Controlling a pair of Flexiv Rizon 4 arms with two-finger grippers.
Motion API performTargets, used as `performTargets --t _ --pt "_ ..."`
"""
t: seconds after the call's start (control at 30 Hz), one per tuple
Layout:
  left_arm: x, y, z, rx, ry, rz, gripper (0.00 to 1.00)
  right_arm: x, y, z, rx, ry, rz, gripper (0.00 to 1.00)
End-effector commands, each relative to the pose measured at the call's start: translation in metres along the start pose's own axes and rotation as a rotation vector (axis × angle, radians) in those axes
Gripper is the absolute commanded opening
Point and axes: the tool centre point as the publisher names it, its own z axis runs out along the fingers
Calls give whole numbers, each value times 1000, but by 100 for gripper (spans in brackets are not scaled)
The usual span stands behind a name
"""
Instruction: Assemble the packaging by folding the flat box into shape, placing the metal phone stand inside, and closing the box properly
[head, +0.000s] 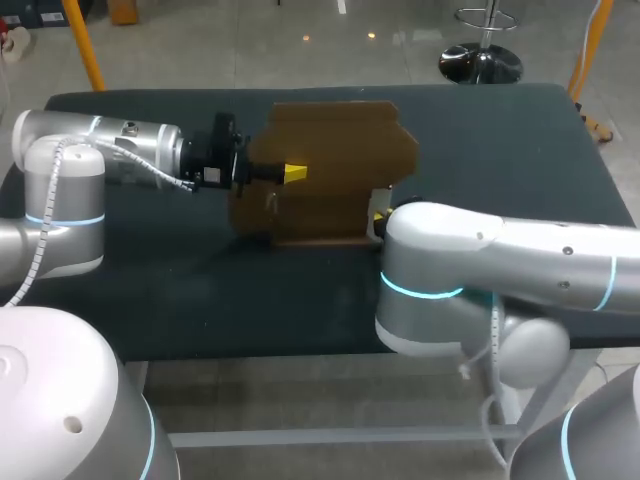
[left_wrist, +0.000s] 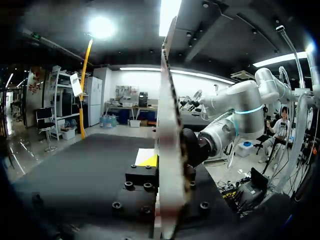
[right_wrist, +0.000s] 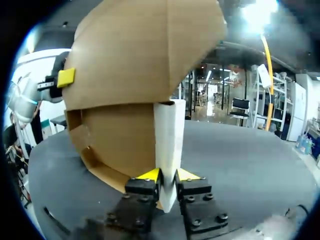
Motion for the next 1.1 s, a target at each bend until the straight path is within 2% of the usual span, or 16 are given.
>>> performTargets --t 0.03,0.07,0.13,0.17,0.7,0.73,0.8,0.83,0.87,1.1 --pt "0 4 2 2 5 0 0 6 0 8 1 -153 3 16" --pt "0 4 2 2 5 0 0 6 0 9 2 -153 5 13" --pt "0 4 2 2 5 0 0 6 0 10 5 -153 8 1" --pt "0 4 2 2 5 0 0 6 1 10 6 -153 9 0" --pt "1 2 3 -8 6 7 0 5 8 6 3 -134 11 0" --pt "1 1 3 -11 6 9 3 5 8 5 0 -129 10 0" --pt "3 0 3 -14 3 11 44 6 7 4 -8 -117 8 0" --pt "3 -1 4 -18 1 13 77 6 6 3 -11 -109 8 0" --pt "4 -2 4 -20 -1 14 100 6 6 2 -13 -103 9 0" --pt "12 -9 0 -37 -27 36 100 6 10 -6 -17 -11 -3 0"
